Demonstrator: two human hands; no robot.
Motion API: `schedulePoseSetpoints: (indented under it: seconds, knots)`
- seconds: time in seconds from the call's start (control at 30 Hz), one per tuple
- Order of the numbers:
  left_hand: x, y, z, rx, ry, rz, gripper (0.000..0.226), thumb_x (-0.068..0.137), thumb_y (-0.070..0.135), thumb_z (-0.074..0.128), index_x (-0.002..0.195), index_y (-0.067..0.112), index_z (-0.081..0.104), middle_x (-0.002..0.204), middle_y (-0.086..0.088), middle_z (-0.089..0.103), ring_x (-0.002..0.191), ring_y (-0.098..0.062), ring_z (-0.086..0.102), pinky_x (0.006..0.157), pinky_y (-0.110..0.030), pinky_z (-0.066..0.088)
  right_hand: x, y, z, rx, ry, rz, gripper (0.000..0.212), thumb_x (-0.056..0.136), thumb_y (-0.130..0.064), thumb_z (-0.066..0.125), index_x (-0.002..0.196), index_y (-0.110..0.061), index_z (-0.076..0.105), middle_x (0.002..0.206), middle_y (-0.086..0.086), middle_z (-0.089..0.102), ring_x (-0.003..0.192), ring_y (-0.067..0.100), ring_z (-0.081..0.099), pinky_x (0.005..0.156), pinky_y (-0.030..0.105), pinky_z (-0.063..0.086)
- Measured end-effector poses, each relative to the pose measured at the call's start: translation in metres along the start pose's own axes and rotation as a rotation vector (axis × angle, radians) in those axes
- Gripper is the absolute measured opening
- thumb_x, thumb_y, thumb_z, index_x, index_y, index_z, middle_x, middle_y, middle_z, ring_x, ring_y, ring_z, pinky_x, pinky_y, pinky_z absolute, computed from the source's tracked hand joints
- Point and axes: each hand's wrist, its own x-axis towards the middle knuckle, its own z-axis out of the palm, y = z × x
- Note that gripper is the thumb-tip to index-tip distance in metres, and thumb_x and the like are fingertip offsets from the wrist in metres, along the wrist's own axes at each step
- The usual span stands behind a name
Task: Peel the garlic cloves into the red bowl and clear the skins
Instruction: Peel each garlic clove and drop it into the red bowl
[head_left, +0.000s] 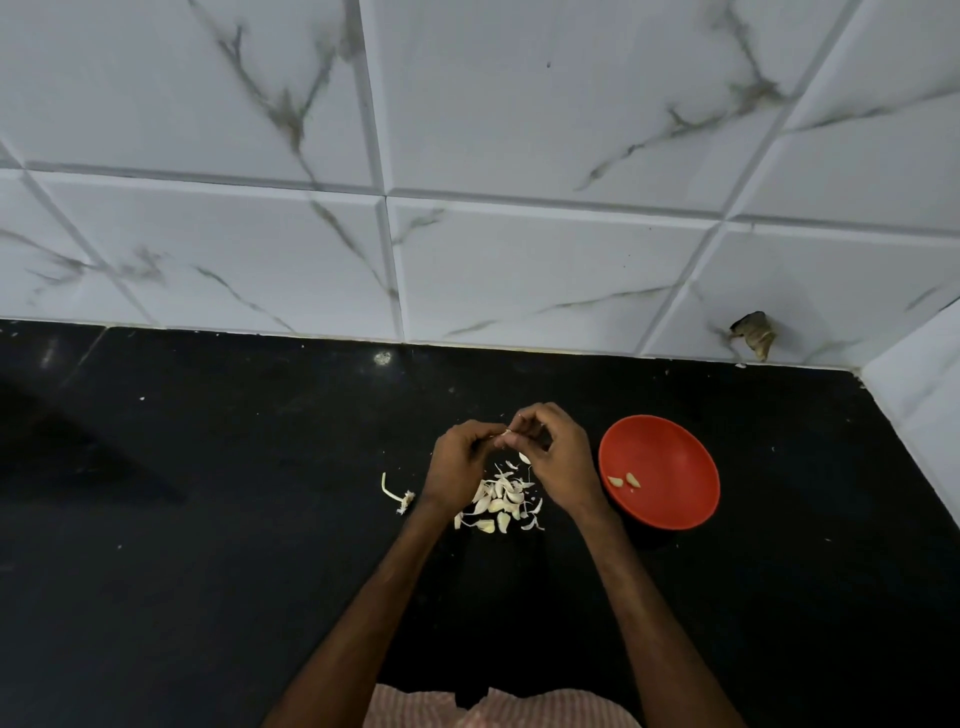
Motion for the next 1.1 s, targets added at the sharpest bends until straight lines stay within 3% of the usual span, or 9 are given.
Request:
schedulePoseSetpoints:
  seconds: [0.2, 0.4, 0.6, 0.73, 0.87, 0.97, 1.1]
  knots:
    - [0.001, 0.003, -0.001, 0.321, -0.075, 0.079, 0.021, 0.099, 0.015, 0.060, 0.115, 0.017, 0.075, 0.100, -0.001, 0.066, 0.093, -0.014, 0.052, 0.076, -0.025, 0.038, 0.005, -0.003, -0.009, -0.218, -0.197, -0.034, 0.016, 0.091, -0.015, 0.071, 0.091, -0.022, 0.057, 0.092, -0.011, 0.053, 0.083, 0.006, 0.055, 0.075, 0.032, 0.050]
    - [0.002, 0.007, -0.001, 0.537, -0.094, 0.098, 0.026, 0.101, 0.032, 0.056, 0.117, 0.019, 0.071, 0.105, 0.001, 0.063, 0.094, -0.009, 0.042, 0.073, -0.032, 0.044, 0.009, -0.007, -0.011, -0.435, -0.291, -0.049, 0.012, 0.097, -0.019, 0.062, 0.099, -0.024, 0.052, 0.098, -0.011, 0.050, 0.086, 0.009, 0.053, 0.070, 0.029, 0.042]
    - [0.000, 0.013, -0.002, 0.180, -0.085, -0.005, 0.014, 0.097, 0.014, 0.064, 0.107, 0.013, 0.074, 0.097, 0.002, 0.068, 0.086, -0.001, 0.058, 0.073, -0.013, 0.040, 0.008, -0.006, -0.012, -0.325, -0.299, -0.030, 0.022, 0.097, -0.011, 0.060, 0.091, -0.026, 0.046, 0.091, -0.011, 0.051, 0.082, 0.010, 0.053, 0.074, 0.038, 0.049]
    - [0.001, 0.011, -0.005, 0.287, -0.105, -0.018, 0.013, 0.097, 0.014, 0.064, 0.106, 0.010, 0.073, 0.099, -0.005, 0.066, 0.092, -0.015, 0.059, 0.078, -0.025, 0.043, 0.007, -0.004, -0.011, -0.199, -0.226, -0.016, 0.021, 0.091, -0.008, 0.069, 0.093, -0.022, 0.054, 0.092, -0.008, 0.057, 0.082, 0.009, 0.057, 0.072, 0.027, 0.051]
    - [0.003, 0.013, -0.004, 0.386, -0.056, 0.004, 0.012, 0.097, 0.021, 0.065, 0.104, 0.013, 0.072, 0.095, 0.005, 0.058, 0.095, -0.015, 0.054, 0.078, -0.025, 0.039, 0.008, -0.004, -0.009, -0.088, -0.080, 0.061, 0.016, 0.092, -0.010, 0.071, 0.089, -0.018, 0.058, 0.082, -0.006, 0.060, 0.072, 0.003, 0.056, 0.066, 0.017, 0.047]
    - [0.001, 0.015, -0.002, 0.454, 0.026, 0.019, 0.012, 0.097, 0.027, 0.065, 0.104, 0.020, 0.071, 0.096, 0.011, 0.058, 0.097, -0.012, 0.053, 0.077, -0.030, 0.046, 0.009, -0.004, -0.006, -0.125, -0.037, 0.174, 0.007, 0.099, -0.016, 0.063, 0.093, -0.011, 0.062, 0.076, -0.004, 0.062, 0.065, 0.007, 0.059, 0.064, 0.036, 0.057]
    - [-0.003, 0.020, -0.002, 0.580, 0.088, 0.072, 0.015, 0.099, 0.031, 0.061, 0.108, 0.023, 0.069, 0.104, 0.009, 0.062, 0.100, -0.011, 0.052, 0.068, -0.034, 0.050, 0.008, -0.005, -0.001, -0.165, -0.085, 0.245, 0.021, 0.104, -0.018, 0.053, 0.092, -0.011, 0.069, 0.074, 0.006, 0.067, 0.063, 0.028, 0.068, 0.064, 0.052, 0.058]
